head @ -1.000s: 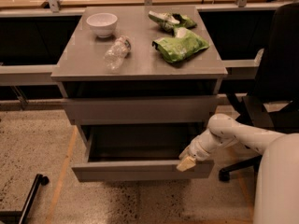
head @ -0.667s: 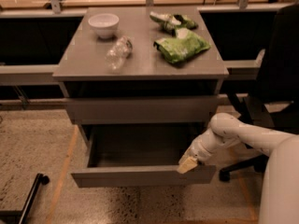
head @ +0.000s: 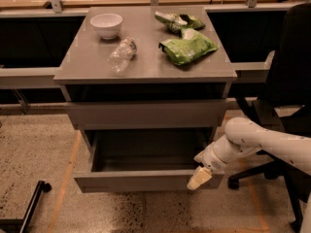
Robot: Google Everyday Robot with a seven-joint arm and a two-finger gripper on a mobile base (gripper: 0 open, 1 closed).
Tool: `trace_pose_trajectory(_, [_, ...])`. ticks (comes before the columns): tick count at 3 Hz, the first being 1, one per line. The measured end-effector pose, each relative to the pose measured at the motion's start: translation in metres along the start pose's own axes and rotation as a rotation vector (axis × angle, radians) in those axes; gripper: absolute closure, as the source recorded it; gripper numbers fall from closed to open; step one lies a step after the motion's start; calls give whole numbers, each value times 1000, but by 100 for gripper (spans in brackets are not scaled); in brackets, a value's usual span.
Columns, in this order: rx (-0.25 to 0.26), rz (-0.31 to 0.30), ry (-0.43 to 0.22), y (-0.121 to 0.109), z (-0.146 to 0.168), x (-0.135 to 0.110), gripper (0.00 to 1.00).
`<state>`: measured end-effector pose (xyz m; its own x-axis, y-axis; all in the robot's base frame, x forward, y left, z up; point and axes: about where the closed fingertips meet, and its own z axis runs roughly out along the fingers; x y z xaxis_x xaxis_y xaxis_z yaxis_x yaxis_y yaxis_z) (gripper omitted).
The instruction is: Open middle drawer
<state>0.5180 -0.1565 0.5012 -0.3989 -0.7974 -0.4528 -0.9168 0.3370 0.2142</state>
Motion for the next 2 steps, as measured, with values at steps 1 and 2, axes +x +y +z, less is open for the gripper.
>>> trace_pose_trajectory(1, [-21, 7, 15, -9, 13, 3, 0])
trace_pose_trajectory(2, [-32, 11, 16, -19, 26, 4, 0])
